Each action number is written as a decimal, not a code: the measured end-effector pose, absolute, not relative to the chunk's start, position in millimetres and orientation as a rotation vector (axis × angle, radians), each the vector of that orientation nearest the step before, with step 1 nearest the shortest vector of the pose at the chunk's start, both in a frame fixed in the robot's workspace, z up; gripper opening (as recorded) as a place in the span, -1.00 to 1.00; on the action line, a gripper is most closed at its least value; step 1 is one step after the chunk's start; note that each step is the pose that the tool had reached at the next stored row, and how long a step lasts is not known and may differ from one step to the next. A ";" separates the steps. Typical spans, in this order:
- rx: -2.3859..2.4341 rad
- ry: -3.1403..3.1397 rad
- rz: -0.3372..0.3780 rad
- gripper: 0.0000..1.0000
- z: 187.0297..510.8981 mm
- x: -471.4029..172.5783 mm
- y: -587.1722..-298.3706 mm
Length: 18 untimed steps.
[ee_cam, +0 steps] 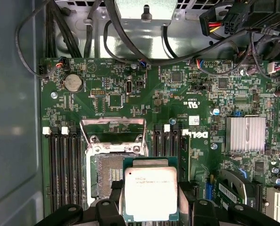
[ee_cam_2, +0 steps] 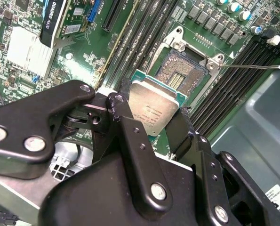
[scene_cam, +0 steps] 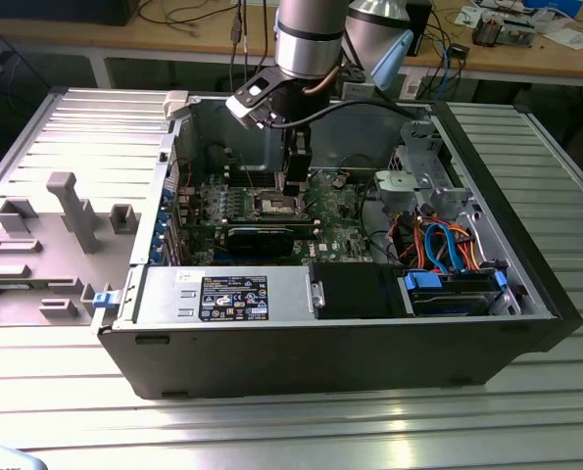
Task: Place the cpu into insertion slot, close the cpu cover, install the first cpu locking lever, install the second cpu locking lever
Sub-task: 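Place the cpu into insertion slot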
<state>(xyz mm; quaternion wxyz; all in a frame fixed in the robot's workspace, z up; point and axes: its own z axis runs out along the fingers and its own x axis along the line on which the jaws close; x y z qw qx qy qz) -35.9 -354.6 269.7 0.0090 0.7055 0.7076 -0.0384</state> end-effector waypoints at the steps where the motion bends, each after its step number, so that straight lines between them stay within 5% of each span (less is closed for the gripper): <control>1: 2.204 2.210 -0.120 0.09 269.7 -35.9 -354.6; 18: 2.204 2.210 -0.120 0.09 268.6 -37.3 -354.2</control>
